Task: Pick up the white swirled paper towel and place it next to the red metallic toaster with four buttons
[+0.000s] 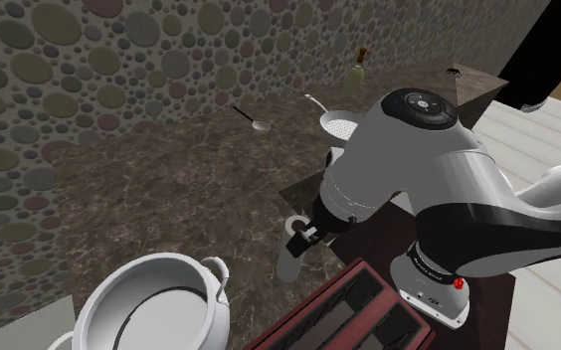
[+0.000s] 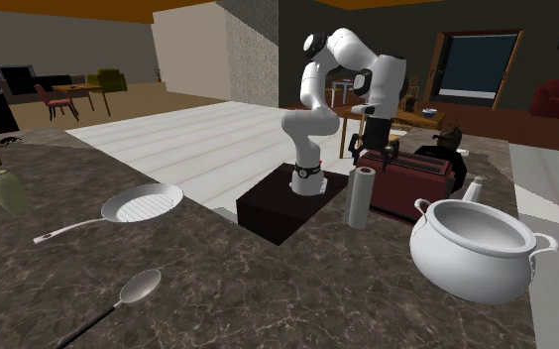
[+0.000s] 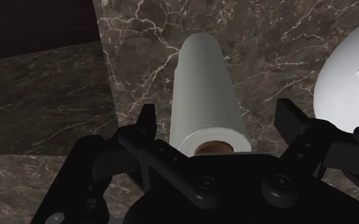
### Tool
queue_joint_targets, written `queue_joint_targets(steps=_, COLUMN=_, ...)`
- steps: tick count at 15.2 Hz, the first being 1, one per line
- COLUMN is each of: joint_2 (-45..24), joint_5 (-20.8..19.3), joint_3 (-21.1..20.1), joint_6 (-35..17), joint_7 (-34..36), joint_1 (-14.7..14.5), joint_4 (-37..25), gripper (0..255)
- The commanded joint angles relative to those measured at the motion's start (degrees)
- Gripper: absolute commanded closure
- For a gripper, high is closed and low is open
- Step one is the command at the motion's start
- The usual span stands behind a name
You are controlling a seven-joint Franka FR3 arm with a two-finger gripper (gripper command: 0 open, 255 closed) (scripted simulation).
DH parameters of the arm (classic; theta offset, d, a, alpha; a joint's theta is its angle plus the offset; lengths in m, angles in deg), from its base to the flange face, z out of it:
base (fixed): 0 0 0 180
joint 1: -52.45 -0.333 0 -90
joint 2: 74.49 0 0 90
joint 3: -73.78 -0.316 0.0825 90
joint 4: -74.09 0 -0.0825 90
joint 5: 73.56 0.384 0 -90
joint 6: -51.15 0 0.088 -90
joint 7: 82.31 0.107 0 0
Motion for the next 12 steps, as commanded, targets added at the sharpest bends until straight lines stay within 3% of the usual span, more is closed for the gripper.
queue_joint_targets(steps=1, joint_2=1.1, joint_5=-0.2, joint_3=0.8, joint_6=2.3, joint_7=0.0, joint_1=-0.3, joint_4=-1.2, gripper=0)
queue_joint_targets(steps=4, joint_2=3.4, joint_5=-1.1, joint_3=2.7, joint_6=8.5, joint_7=-0.1, joint_1=-0.8, joint_4=-5.1, gripper=0)
queue_joint_targets(steps=12, joint_2=3.4, joint_5=-1.1, joint_3=2.7, joint_6=8.5, joint_7=0.0, joint_1=-0.8, joint_4=-5.1, gripper=0)
